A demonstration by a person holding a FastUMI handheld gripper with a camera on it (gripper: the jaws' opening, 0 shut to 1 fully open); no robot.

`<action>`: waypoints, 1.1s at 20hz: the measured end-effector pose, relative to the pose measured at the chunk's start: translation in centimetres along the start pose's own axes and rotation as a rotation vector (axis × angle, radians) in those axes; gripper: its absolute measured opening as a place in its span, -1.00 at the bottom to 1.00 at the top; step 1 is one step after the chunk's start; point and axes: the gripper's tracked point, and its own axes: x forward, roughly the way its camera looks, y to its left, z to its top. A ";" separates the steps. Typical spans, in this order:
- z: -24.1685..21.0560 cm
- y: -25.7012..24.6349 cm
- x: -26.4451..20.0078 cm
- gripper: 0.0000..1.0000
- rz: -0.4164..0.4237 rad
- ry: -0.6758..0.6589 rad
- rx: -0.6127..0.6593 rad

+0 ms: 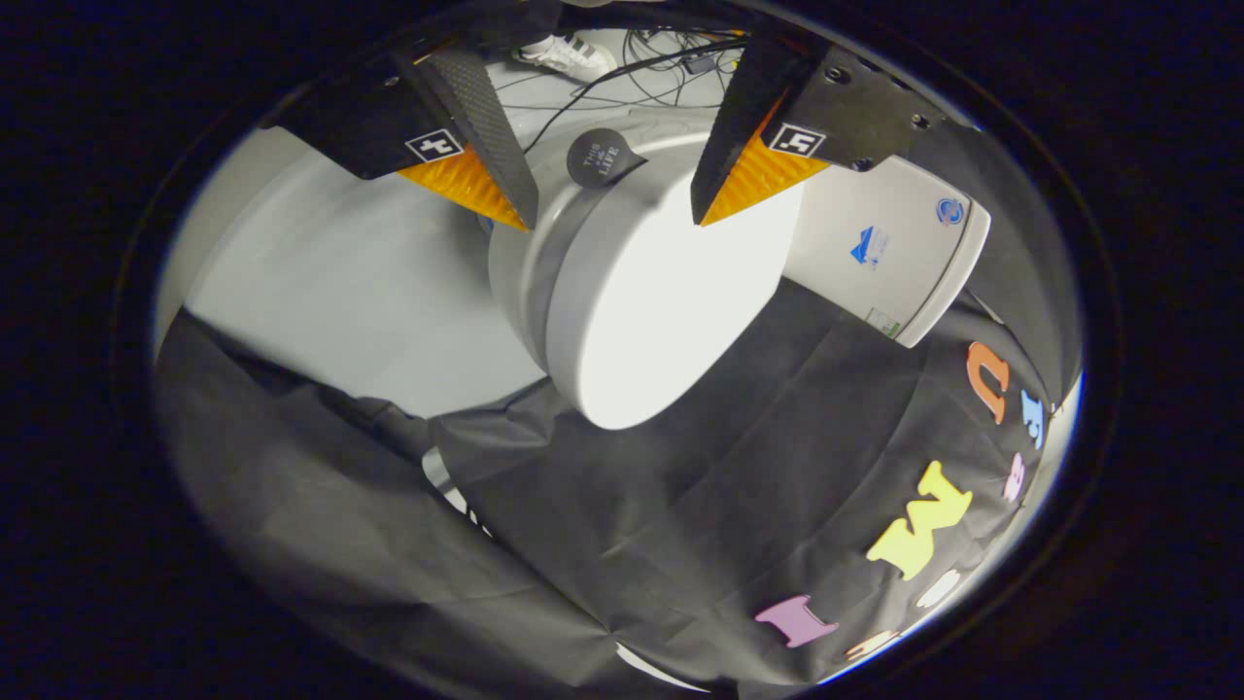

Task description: Open the toilet lid.

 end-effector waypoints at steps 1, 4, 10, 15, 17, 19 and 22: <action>-0.2 -0.3 0.1 0.96 0.005 0.013 0.034; -1.5 -0.6 1.1 0.86 0.002 0.059 0.117; -2.6 -1.1 1.4 0.54 0.037 0.108 0.254; -4.0 -0.2 1.8 0.23 0.077 0.176 0.297; -4.1 -0.5 2.1 0.10 0.066 0.168 0.286; -4.3 -0.2 2.4 -0.08 0.071 0.179 0.282; -4.3 -0.5 2.7 -0.31 0.062 0.184 0.279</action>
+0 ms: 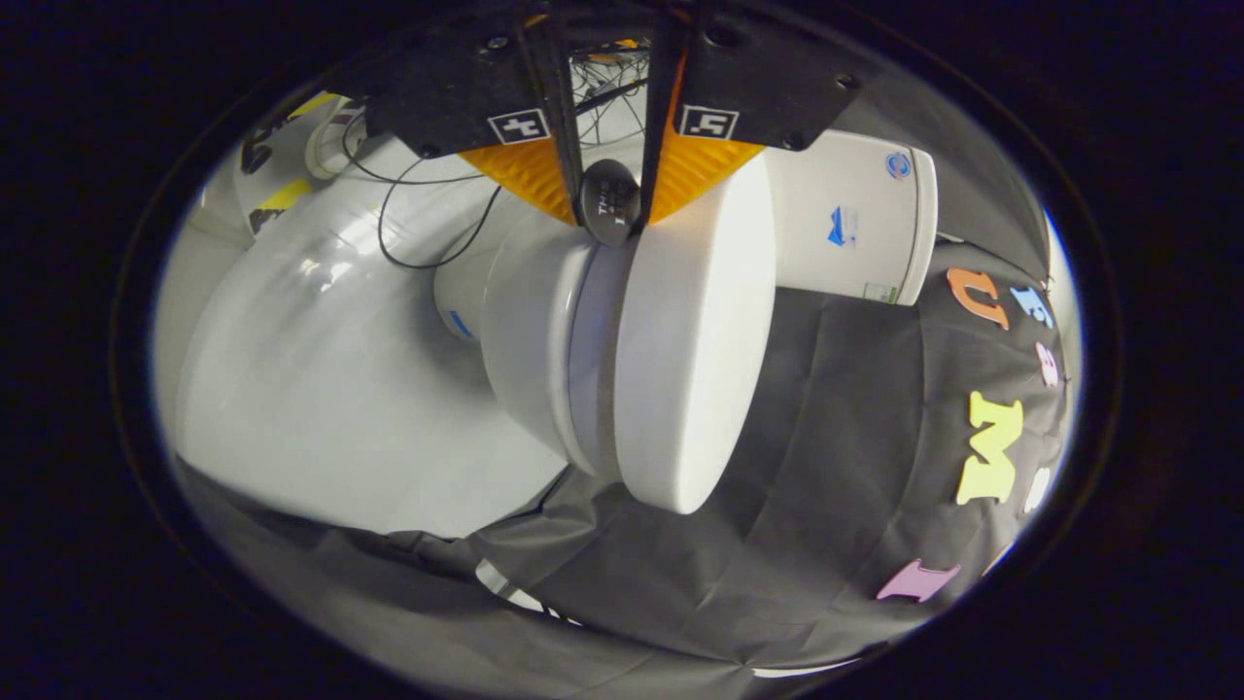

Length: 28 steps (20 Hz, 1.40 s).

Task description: Open the toilet lid.

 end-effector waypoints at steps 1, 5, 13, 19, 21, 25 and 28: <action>0.1 -0.1 -0.1 -0.38 0.002 0.003 0.008; 0.2 0.1 0.0 -0.57 0.037 0.016 0.051; 0.3 0.7 -0.3 -0.71 0.023 0.006 0.049; 0.8 1.7 -0.7 -0.81 0.068 -0.001 0.155; 0.8 2.5 -1.1 -0.82 0.094 -0.012 0.118; 1.2 4.1 -2.0 -0.82 0.137 -0.043 0.075; 1.2 4.3 -2.1 -0.82 0.126 -0.060 0.058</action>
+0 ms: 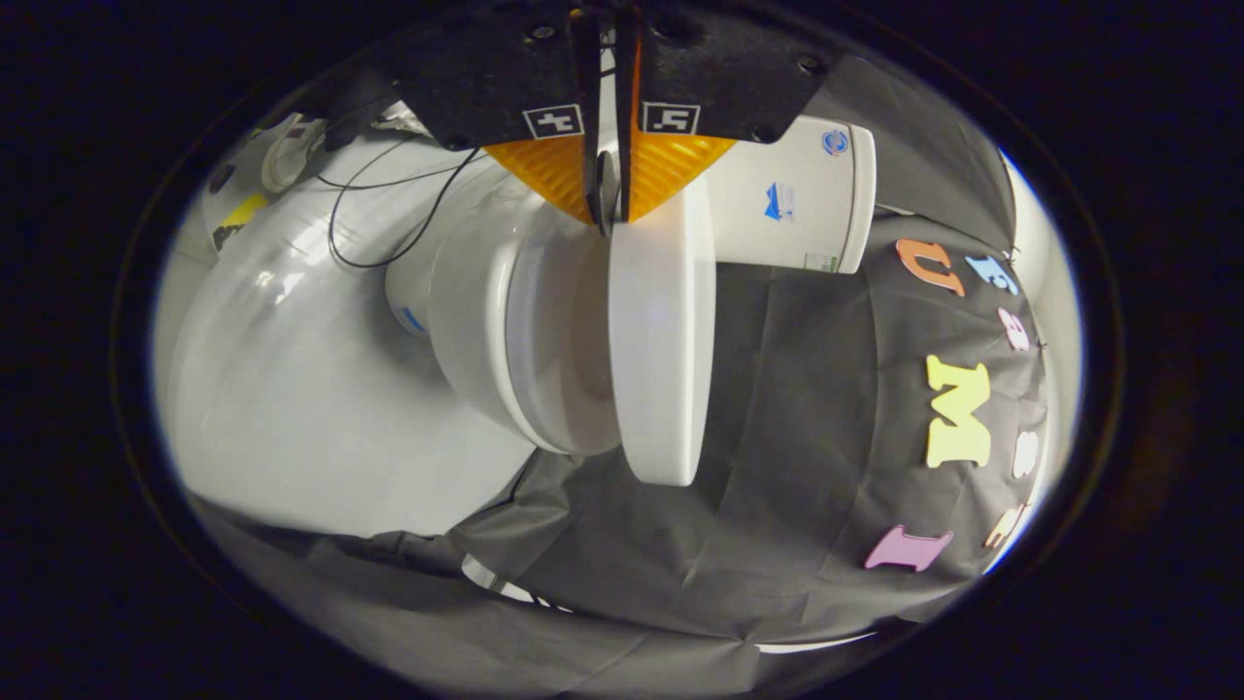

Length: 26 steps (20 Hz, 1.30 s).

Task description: Open the toilet lid.

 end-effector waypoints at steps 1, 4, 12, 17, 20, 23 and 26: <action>-0.1 0.0 0.0 -0.83 -0.011 -0.003 -0.012; -0.1 0.8 -0.1 -0.85 -0.010 -0.013 -0.034; -0.1 3.4 -1.0 -0.86 0.006 -0.047 -0.105; -0.4 5.3 -1.5 -0.86 0.001 -0.064 -0.160; -0.4 6.4 -1.8 -0.85 -0.015 -0.079 -0.199; -0.8 8.0 -2.2 -0.86 -0.012 -0.088 -0.217; -1.1 8.8 -2.4 -0.86 -0.037 -0.097 -0.273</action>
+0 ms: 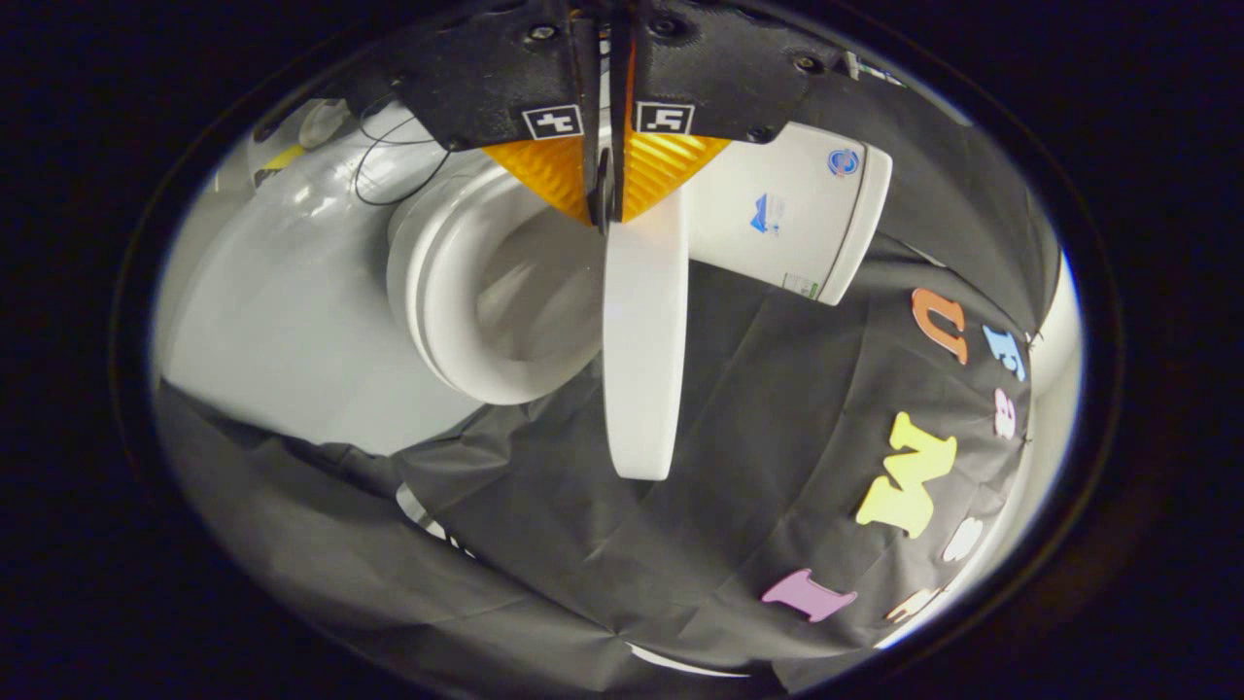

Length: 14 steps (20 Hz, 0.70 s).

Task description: Open the toilet lid.

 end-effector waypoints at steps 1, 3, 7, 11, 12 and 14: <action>0.1 0.2 0.0 -0.86 -0.008 -0.001 -0.008; 0.0 0.7 0.0 -0.86 -0.027 -0.010 -0.022; 0.1 1.5 -0.2 -0.86 -0.046 -0.023 -0.038; 0.0 3.0 -0.5 -0.86 -0.043 -0.027 -0.061; 0.0 3.5 -0.7 -0.86 -0.043 -0.030 -0.071; 0.1 4.4 -0.8 -0.86 -0.043 -0.038 -0.099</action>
